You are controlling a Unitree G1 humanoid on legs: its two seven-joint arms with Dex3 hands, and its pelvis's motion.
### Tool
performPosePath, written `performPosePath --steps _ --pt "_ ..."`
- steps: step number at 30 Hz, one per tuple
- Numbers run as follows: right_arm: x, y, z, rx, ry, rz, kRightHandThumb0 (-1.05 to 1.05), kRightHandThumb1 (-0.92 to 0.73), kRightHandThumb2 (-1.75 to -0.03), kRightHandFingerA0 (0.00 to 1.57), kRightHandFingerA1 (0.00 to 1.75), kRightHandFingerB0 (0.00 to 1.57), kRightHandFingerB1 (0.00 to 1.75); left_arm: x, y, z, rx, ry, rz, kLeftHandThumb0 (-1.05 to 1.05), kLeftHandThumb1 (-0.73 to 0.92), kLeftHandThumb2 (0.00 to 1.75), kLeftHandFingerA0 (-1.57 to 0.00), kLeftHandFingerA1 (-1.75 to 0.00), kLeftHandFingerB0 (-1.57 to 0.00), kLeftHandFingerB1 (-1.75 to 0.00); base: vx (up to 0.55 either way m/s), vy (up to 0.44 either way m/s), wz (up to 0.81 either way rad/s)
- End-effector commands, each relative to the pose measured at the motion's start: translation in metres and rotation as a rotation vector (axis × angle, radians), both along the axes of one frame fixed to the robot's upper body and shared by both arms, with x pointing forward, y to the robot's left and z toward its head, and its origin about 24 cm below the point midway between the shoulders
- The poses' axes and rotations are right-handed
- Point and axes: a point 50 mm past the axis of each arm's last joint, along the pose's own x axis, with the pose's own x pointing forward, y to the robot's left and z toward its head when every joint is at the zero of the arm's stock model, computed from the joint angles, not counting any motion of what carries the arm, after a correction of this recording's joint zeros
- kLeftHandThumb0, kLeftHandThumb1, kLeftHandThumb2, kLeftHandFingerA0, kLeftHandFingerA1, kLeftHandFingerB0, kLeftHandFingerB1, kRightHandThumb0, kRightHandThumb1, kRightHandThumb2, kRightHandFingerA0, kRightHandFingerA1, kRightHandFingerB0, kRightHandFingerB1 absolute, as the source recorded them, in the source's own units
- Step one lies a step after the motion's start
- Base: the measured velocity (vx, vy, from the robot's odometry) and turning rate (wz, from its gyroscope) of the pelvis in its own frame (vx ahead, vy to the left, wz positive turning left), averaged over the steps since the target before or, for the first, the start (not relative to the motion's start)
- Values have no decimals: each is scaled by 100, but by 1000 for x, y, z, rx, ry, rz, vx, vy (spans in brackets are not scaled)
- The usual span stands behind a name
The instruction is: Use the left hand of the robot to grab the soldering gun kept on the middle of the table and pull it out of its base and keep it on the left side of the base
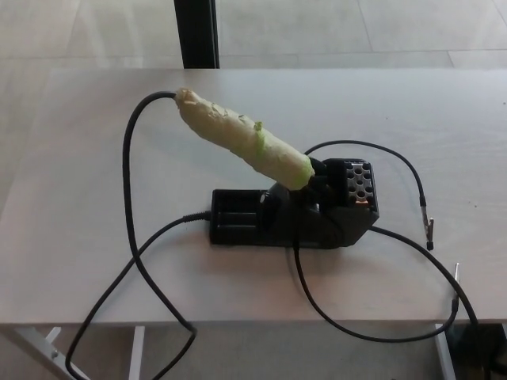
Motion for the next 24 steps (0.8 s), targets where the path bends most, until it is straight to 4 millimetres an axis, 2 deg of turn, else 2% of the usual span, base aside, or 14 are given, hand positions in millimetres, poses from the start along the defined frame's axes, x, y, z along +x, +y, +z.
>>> performPosePath --steps 1,2,3,4,5,7,8,9,10,11,13,18,22,24 --pt "4 -11 18 -33 -72 2 -51 -63 -59 49 64 32 34 41 -115 84 421 90 -344 -76 73 62 -14 -56 -14 -39 0 0 0" --pt "4 -11 18 -33 -72 2 -51 -63 -59 49 64 32 34 41 -115 84 421 93 -343 -76 73 62 -14 -56 -14 -39 0 0 0" --pt "4 -11 18 -39 -62 5 -52 -63 -59 50 64 32 33 44 -125 84 468 88 -370 -74 72 62 -20 -57 -19 -39 0 0 0" --pt "3 -12 18 -26 -84 -3 -50 -63 -59 52 64 31 33 49 -148 83 499 105 -434 -74 71 62 -19 -58 -19 -40 0 0 0" --pt "3 -12 18 -28 -82 0 -51 -63 -59 53 65 31 33 50 -160 81 550 105 -467 -77 74 62 -19 -56 -19 -40 0 0 0" --pt "3 -12 19 -32 -77 6 -51 -63 -59 49 63 31 33 50 -175 79 611 106 -518 -71 77 62 -18 -53 -19 -41 0 0 0" --pt "3 -12 19 -33 -79 7 -51 -63 -59 45 61 31 33 50 -183 76 637 111 -553 -68 76 63 -25 -53 -24 -40 0 0 0" --pt "3 -12 19 -35 -79 10 -51 -63 -59 45 61 31 33 49 -189 75 656 112 -568 -68 76 63 -25 -53 -24 -40 0 0 0" --pt "3 -12 19 -42 -76 10 -51 -63 -59 48 61 32 33 50 -202 71 721 131 -592 -70 78 63 -16 -53 -24 -39 0 0 0" --pt "4 -12 19 -42 -76 11 -51 -63 -59 48 61 32 33 50 -203 70 730 136 -593 -70 78 63 -16 -53 -24 -39 0 0 0" --pt "4 -12 20 -42 -74 13 -50 -63 -59 49 62 32 31 50 -222 62 808 123 -660 -68 79 63 -20 -52 -21 -43 0 0 0" --pt "6 -12 20 -48 -75 18 -52 -63 -59 45 59 31 32 48 -241 52 877 193 -710 -77 83 64 -20 -57 -23 -42 0 0 0" --pt "7 -13 21 -42 -75 14 -52 -63 -59 43 59 32 32 42 -254 26 921 267 -804 -77 83 65 -24 -59 -22 -41 0 0 0" --pt "7 -13 21 -46 -74 13 -52 -63 -59 46 60 32 32 37 -258 18 948 324 -852 -78 85 66 -17 -57 -19 -41 0 0 0"
